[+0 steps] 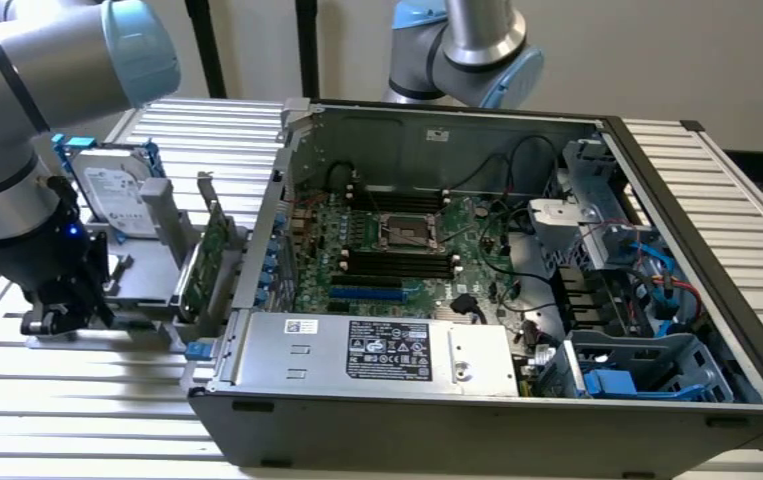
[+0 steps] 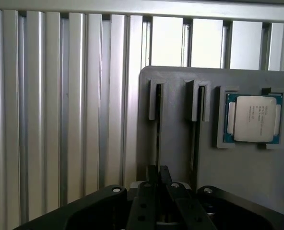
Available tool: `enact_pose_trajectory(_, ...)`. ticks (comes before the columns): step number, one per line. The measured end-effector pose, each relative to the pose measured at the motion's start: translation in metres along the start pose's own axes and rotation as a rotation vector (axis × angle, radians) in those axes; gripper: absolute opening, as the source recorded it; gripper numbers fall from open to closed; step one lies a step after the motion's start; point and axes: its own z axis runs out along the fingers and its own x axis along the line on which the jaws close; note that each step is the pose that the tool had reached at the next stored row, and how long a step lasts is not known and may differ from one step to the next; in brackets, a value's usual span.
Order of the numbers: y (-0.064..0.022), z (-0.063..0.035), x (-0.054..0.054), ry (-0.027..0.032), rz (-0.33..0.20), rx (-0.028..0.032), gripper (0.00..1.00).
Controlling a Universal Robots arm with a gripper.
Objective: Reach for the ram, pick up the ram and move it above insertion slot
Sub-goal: 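Pick up the ram and move it above insertion slot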
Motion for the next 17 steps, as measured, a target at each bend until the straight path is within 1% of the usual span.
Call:
enact_pose_trajectory(3,0.0001,-0.007,0.0,-0.0002,0.0,0.0,0.14)
enact_pose_trajectory(5,0.0001,-0.0141,0.0,-0.0005,0.0,0.0,0.14)
enact_pose_trajectory(13,0.0002,-0.0503,-0.001,-0.0007,0.0,0.0001,0.14)
enact_pose_trajectory(17,-0.0046,-0.0688,-0.002,-0.0006,0.0,0.0,0.14)
